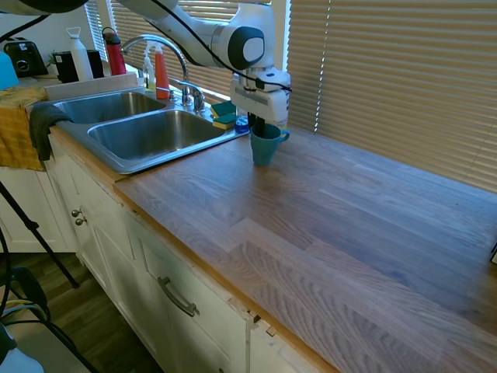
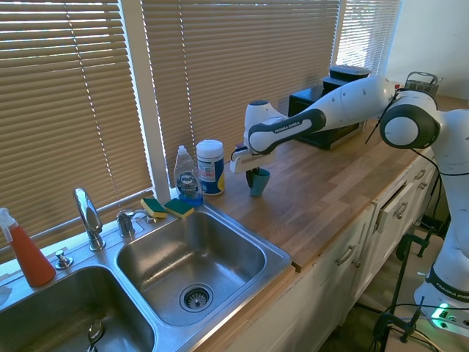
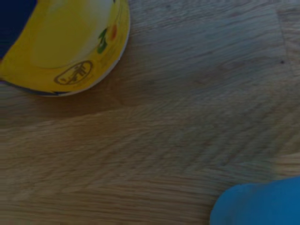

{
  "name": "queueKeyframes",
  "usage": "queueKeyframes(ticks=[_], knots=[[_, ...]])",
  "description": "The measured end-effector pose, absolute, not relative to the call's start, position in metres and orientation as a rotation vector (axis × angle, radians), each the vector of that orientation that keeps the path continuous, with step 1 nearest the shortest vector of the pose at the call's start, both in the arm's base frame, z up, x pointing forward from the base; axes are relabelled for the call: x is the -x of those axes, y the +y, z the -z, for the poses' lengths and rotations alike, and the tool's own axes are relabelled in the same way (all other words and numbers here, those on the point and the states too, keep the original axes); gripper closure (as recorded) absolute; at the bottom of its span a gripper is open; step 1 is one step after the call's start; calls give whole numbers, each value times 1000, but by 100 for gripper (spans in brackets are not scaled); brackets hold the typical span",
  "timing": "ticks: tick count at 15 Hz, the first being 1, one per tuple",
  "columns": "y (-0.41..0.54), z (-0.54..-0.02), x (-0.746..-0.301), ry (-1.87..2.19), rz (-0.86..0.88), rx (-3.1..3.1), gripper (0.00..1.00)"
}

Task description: Put the mug in the sink

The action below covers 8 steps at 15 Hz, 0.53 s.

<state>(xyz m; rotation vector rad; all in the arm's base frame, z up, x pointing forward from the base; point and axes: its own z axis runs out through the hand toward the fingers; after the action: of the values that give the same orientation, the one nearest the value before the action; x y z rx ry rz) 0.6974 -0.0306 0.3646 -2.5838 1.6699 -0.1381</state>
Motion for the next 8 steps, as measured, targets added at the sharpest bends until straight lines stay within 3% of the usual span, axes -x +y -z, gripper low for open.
queueKeyframes(ticks=[8], knots=[[96, -453, -648, 1404, 238, 2625, 100]])
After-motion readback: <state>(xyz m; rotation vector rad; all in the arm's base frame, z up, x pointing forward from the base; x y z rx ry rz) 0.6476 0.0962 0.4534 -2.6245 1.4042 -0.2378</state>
